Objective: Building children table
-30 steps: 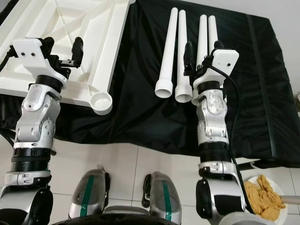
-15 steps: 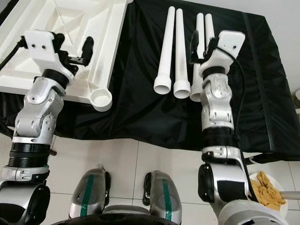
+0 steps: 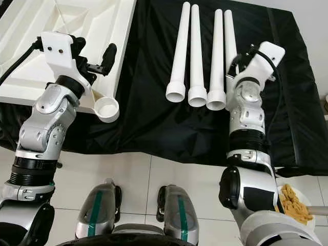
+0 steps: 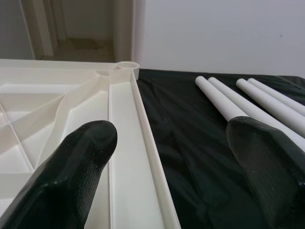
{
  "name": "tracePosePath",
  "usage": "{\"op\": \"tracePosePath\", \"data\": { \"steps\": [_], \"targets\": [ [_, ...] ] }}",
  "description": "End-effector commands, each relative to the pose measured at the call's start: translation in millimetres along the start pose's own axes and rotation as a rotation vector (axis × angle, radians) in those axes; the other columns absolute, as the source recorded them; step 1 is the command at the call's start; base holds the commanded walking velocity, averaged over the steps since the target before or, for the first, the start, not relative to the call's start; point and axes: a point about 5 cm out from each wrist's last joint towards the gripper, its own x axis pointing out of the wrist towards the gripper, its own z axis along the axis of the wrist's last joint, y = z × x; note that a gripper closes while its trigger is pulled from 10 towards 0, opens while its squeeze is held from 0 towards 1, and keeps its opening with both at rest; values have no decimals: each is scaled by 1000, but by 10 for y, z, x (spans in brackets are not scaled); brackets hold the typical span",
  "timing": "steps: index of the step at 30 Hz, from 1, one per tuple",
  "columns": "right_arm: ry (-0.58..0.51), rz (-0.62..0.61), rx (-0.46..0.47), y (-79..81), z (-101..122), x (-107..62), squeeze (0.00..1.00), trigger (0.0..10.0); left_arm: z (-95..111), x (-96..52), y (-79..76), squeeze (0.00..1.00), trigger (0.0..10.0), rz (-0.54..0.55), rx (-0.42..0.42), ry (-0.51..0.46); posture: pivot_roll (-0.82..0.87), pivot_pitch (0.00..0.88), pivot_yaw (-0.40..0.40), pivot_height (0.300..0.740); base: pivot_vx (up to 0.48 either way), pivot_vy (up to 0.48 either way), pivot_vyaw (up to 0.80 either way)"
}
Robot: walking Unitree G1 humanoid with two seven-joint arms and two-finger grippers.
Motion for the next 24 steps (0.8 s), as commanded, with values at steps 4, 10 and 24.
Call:
{"op": "tracePosePath", "data": {
  "steps": [4, 10, 24],
  "targets": [
    [98, 6, -6, 37, -116, -20, 0, 10000, 12, -18, -96, 0, 10000, -111, -2, 14, 77, 49, -53, 740, 0, 0, 0],
    [203, 44, -30, 75, -235, -35, 0, 10000, 17, -23, -114, 0, 10000, -110, -4, 20, 76, 47, -56, 740, 0, 0, 0],
    [452, 91, -62, 12, -403, -23, 0, 10000, 67, -12, -90, 0, 10000, -85, -11, 7, 79, 52, -61, 740, 0, 0, 0]
  ]
}}
